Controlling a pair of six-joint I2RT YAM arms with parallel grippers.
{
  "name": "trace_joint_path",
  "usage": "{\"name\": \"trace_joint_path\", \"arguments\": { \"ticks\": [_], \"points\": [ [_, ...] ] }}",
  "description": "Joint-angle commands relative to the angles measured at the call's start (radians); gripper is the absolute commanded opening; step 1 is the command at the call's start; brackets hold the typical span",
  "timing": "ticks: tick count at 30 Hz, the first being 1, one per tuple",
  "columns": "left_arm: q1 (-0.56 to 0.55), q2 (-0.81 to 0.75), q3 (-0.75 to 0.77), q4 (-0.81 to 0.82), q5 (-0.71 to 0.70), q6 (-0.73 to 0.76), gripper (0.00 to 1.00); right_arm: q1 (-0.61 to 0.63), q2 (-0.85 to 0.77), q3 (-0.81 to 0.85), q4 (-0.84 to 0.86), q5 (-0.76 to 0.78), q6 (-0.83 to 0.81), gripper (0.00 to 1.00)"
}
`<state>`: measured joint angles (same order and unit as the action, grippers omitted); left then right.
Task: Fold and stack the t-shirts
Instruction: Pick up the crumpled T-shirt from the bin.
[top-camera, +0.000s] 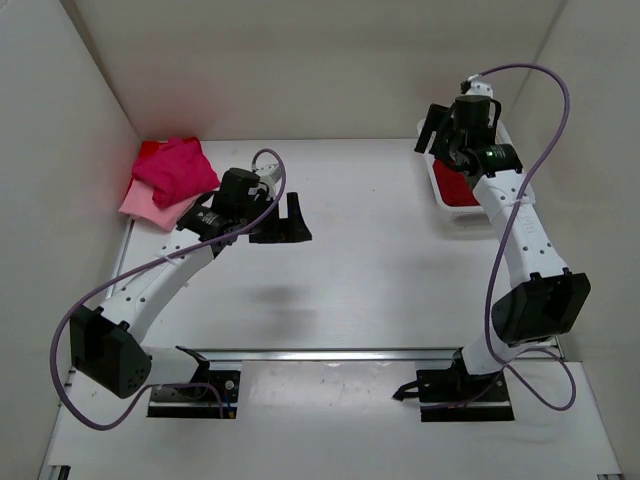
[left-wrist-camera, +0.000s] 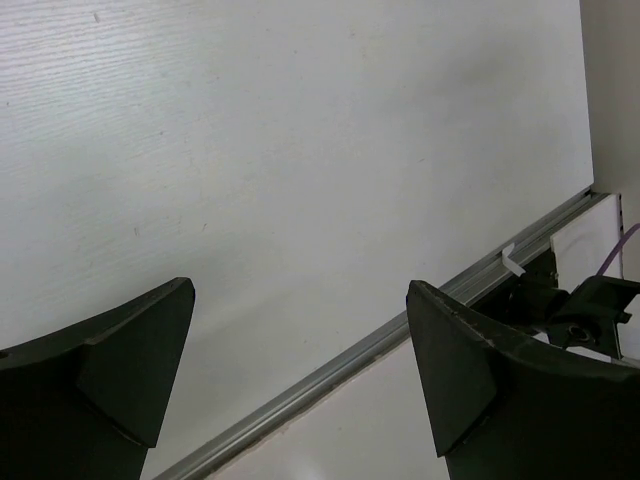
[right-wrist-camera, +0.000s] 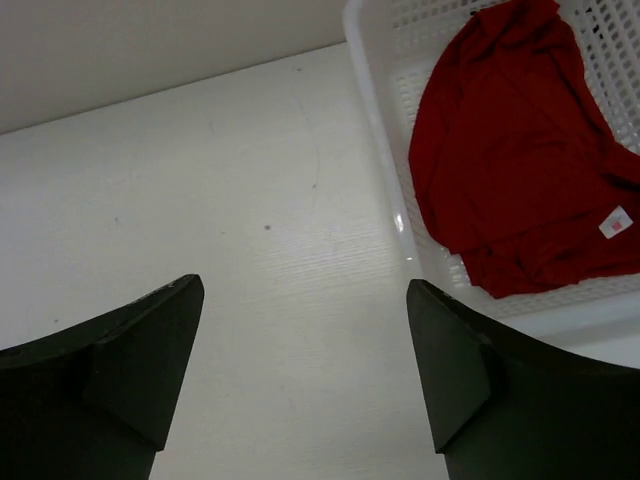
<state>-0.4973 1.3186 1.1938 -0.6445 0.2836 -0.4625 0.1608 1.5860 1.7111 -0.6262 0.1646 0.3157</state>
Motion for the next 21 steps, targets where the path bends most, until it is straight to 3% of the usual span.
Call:
{"name": "trace_joint_path", "arguments": {
  "ticks": [1,2,3,4,6,8,10,13,17,18,19,20,21],
  "points": [
    [0.008,-0.059,-0.005,0.002,0.003,0.031,0.99,-0.041,-0.09,-0.145,0.271,0.059,0.0,0.82],
    [0.005,-0.074,-0.014,0.005,0.0,0.036,0.98,-0.062,-0.112,-0.192,0.355,0.052,-0.021,0.88],
    [0.005,-0.082,-0.019,0.011,0.005,0.042,0.98,-0.078,-0.11,-0.211,0.399,0.03,-0.011,0.84],
    [0.0,-0.09,-0.023,0.016,0.0,0.047,0.99,-0.108,-0.107,-0.205,0.395,0.003,0.0,0.71],
    [-0.015,-0.094,-0.028,0.048,0.012,0.038,0.99,-0.148,-0.052,-0.142,0.309,0.003,0.017,0.62],
    [-0.011,-0.097,-0.037,0.058,0.028,0.018,0.98,-0.159,0.038,-0.03,0.207,0.03,0.031,0.15],
    [-0.009,-0.085,-0.033,0.052,0.008,0.013,0.99,-0.199,0.093,0.031,0.114,0.059,0.037,0.02],
    [-0.032,-0.067,0.001,0.039,-0.004,0.028,0.99,-0.237,0.153,0.039,0.121,0.039,0.049,0.02],
    [-0.027,-0.061,-0.026,0.084,0.078,-0.016,0.99,-0.29,0.236,0.014,0.129,0.006,0.057,0.31],
    [-0.021,-0.053,-0.036,0.092,0.113,-0.015,0.84,-0.305,0.273,0.03,0.114,-0.002,0.066,0.36],
    [-0.029,-0.053,-0.039,0.092,0.12,-0.018,0.56,-0.313,0.293,0.038,0.114,-0.023,0.069,0.38],
    [-0.035,-0.045,-0.034,0.082,0.106,-0.018,0.18,-0.328,0.33,0.065,0.106,-0.033,0.071,0.42],
    [-0.046,-0.038,-0.016,0.059,0.079,-0.008,0.07,-0.34,0.369,0.1,0.094,-0.042,0.071,0.42]
  ]
}}
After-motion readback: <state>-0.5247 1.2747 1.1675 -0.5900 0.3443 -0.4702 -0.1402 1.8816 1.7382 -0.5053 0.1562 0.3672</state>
